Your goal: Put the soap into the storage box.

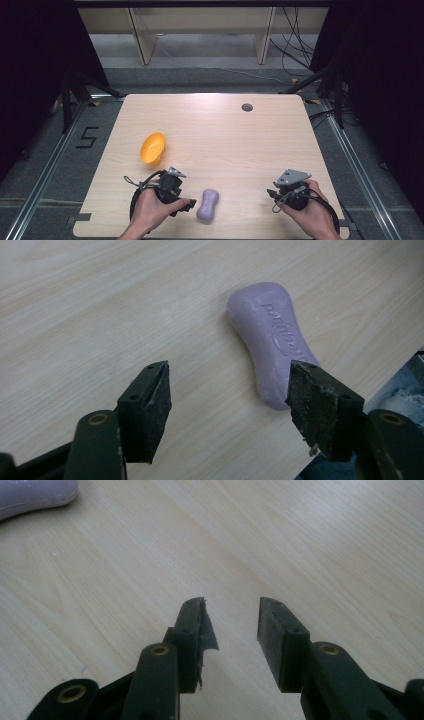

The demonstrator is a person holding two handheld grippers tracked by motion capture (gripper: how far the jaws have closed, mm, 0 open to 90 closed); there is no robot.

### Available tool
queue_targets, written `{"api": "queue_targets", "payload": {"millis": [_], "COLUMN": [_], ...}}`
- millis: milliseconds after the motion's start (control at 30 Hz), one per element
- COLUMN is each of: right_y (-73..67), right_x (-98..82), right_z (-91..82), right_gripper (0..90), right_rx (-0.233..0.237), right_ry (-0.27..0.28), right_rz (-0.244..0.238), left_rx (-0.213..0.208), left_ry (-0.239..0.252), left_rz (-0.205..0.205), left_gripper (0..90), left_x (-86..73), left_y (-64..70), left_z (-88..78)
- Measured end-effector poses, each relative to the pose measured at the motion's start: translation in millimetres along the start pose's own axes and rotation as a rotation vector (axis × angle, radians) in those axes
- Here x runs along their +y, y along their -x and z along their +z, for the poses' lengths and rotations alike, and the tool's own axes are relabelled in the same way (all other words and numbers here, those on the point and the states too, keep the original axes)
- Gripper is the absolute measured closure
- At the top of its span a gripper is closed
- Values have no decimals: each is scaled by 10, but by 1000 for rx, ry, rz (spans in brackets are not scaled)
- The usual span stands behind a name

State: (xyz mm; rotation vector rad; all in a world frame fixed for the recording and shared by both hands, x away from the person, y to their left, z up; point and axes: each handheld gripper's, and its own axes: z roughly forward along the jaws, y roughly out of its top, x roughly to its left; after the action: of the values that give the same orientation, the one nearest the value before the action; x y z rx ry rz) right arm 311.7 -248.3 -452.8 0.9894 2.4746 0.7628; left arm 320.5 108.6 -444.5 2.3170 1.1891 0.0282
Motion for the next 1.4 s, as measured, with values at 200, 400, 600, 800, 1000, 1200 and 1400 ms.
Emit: {"api": "queue_targets", "payload": {"millis": [200,400,600,800,1000,1200,1400], "right_y": [1,2,2,2,-9,4,3], "right_x": [-1,-1,-4,-7,-6,-6,-9], "right_z": [-6,0,1,-1,0,3,9], "right_gripper": [631,626,625,623,621,618,615], "right_rx": [-4,4,6,9,14,12,16], "right_ry": [3,2,3,4,1,2,-2], "right_rz": [0,4,8,13,18,7,9], "left_rx": [-11,-5,22,19,45,38,52], "left_ry": [-56,-85,-121,-158,-220,-233,-261], "left_rz": [12,5,22,-40,-29,-39,-36], "left_gripper": [329,319,318,317,314,307,295], "left_x": [109,234,323,362,396,430,444], "left_y": [101,217,284,354,353,390,409], "left_z": [81,234,339,428,477,542,602]}}
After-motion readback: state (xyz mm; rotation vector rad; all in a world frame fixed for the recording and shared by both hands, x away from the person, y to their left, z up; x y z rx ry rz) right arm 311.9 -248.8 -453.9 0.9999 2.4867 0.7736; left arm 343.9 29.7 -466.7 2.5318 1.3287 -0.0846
